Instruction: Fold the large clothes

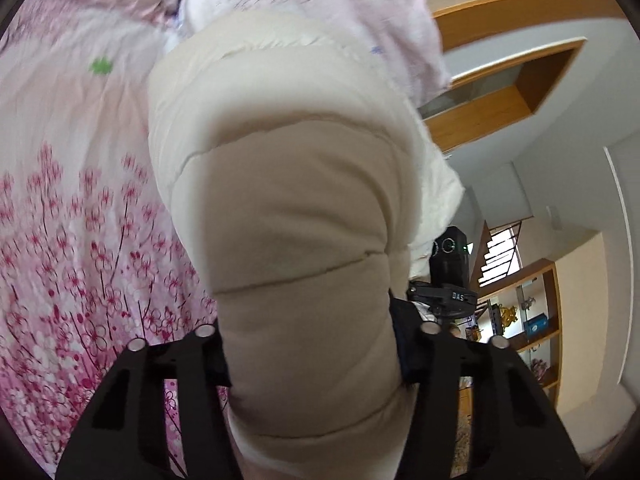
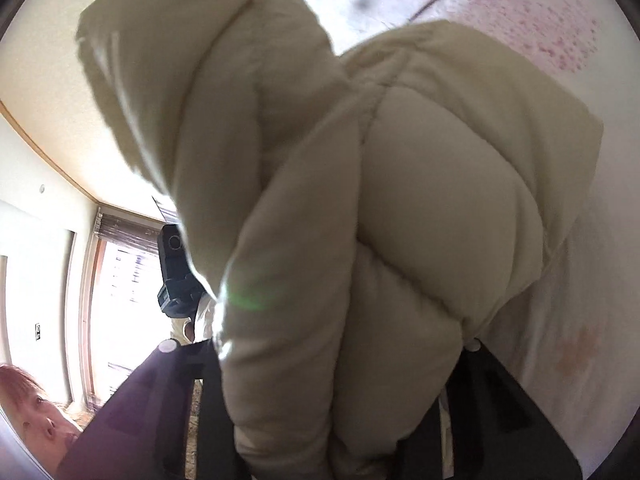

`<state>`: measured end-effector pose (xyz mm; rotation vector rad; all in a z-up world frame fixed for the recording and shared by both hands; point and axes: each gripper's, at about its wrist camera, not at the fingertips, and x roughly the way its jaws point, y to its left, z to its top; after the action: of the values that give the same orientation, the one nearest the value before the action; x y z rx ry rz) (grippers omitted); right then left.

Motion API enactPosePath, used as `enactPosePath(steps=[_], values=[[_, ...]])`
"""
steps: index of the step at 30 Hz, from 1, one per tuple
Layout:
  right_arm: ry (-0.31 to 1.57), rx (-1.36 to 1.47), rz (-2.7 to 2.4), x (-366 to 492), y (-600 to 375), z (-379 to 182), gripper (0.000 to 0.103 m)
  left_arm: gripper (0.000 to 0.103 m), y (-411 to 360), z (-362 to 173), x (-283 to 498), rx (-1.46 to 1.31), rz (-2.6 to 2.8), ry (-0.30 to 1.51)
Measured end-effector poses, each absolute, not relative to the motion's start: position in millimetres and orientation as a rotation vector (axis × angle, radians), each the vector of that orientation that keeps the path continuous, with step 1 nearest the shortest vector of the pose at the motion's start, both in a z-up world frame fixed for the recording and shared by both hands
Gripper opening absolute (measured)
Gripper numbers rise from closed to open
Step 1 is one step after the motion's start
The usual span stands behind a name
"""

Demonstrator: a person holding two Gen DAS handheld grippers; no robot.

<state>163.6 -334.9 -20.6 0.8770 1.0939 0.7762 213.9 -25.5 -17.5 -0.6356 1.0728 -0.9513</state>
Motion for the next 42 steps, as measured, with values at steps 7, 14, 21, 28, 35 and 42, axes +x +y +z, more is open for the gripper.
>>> enactPosePath(steps=[7, 14, 21, 28, 35, 42], values=[[1.028, 0.863, 0.842, 182.0, -310.0, 4.4, 0.026, 0.049, 7.6, 18.8, 219.1, -0.613, -0.935, 0.942], [1.021, 0.867, 0.89, 221.7, -274.5, 13.9, 0.025, 0.049, 57.1, 36.0, 245.2, -0.607, -0.816, 0.885], [1.054, 0.9, 0.886, 237.1, -251.4, -2.4, 0.025, 0.049, 88.0, 20.3, 266.9, -0.627, -0.745, 0.924], [1.128, 0.931, 0.788, 241.2, -251.3, -33.4, 0.032, 0.055, 105.3, -21.2, 287.8, -0.645, -0.675, 1.008], [1.172, 0.891, 0.689, 231.1, -258.5, -30.1, 0.051, 0.074, 99.6, -20.5, 289.0, -0.591, -0.613, 1.034], [0.947, 0.557, 0.345, 171.8, -277.1, 41.5, 0.077, 0.075, 103.3, 32.9, 253.9, -0.384, -0.409, 0.856]])
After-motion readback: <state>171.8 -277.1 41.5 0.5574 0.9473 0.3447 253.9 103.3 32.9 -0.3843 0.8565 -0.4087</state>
